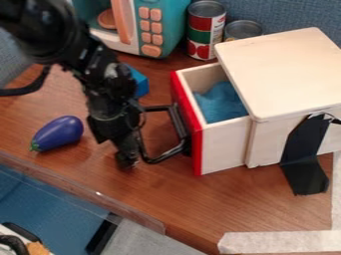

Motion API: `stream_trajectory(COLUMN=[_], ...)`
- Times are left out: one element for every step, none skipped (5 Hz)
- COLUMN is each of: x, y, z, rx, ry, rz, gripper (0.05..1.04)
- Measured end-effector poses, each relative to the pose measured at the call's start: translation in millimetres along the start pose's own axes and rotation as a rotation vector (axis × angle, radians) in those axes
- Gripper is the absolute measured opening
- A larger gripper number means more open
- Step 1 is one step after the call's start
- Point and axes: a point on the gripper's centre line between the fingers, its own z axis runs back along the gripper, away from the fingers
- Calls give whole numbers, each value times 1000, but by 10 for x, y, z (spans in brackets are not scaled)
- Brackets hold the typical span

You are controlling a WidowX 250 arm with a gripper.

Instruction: Close the drawer

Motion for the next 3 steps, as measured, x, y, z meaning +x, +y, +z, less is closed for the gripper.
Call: stream_trajectory(x=[151,310,434], y=[24,39,50], z=[-2,35,44], rx=[6,2,-2], ry=[-18,-37,-49], rz=[16,40,59], gripper=[999,999,999])
